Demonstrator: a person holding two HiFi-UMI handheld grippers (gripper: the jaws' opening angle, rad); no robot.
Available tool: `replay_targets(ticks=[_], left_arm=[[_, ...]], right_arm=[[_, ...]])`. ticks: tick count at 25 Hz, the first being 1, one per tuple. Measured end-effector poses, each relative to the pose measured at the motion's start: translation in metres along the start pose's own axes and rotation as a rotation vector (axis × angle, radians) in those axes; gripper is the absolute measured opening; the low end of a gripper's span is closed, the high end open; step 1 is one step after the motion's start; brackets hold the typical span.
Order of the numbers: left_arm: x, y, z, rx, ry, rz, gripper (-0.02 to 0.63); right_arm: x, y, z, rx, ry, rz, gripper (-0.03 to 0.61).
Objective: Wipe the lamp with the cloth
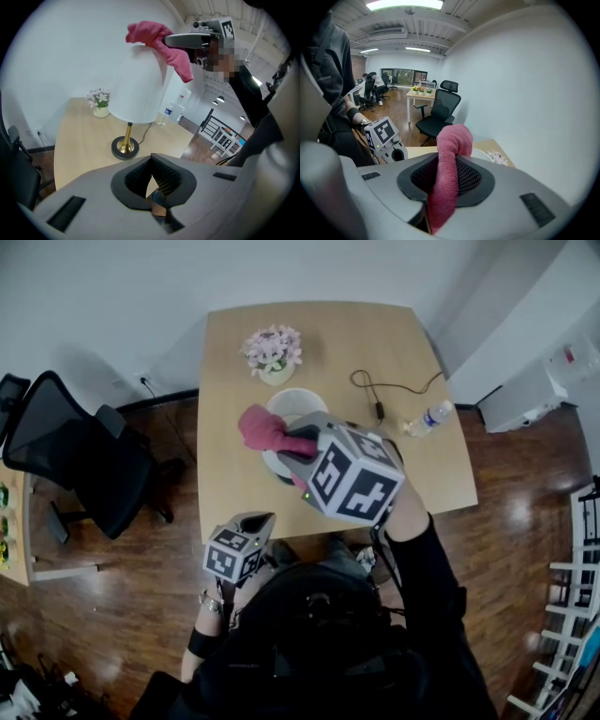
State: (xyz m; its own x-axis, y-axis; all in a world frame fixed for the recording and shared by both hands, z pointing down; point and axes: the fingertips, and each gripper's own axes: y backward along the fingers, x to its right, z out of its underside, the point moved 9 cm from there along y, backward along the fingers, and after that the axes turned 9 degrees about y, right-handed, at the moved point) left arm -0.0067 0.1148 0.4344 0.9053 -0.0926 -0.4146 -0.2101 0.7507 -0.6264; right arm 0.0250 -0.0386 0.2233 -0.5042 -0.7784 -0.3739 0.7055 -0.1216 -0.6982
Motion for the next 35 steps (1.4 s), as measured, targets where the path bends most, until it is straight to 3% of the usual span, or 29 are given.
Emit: replay_targets(ticks=[6,12,18,27,30,35], left_arm=[[-0.002,0.004,0.007,-0.022,-0.021,-0.004,-0.008],[0.006,0.006,0.007,0.002,0.004,-0.044,-0.008],[0.026,-0.004,0.006,-0.01,0.006,-0.06,-0.008],[0.048,-0.018,0.014,-0.079,-0.009,-0.083,-0.008],[0.05,-0.02,0.019,-0.102,-0.013,-0.097,-0.008],[0.053,-0.02,0.026,-0.13,-0.018,-0.12,-0.008]], right_arm=[[-0.014,0.008,-0.005,0.062,-0.041,0.029,0.098],[-0.038,0.022,0.025,0.111,-0.093,-0.012,0.097],[-0.07,0.022,0.075,0.098,-0.182,-0.068,0.097],[-0.121,-0.011,0.165,0.033,-0.397,-0.134,0.097],[-0.126,-0.026,0.186,0.018,-0.481,-0.104,0.097],[-0.121,-0.075,0.228,0.023,-0.644,0.021,0.097]])
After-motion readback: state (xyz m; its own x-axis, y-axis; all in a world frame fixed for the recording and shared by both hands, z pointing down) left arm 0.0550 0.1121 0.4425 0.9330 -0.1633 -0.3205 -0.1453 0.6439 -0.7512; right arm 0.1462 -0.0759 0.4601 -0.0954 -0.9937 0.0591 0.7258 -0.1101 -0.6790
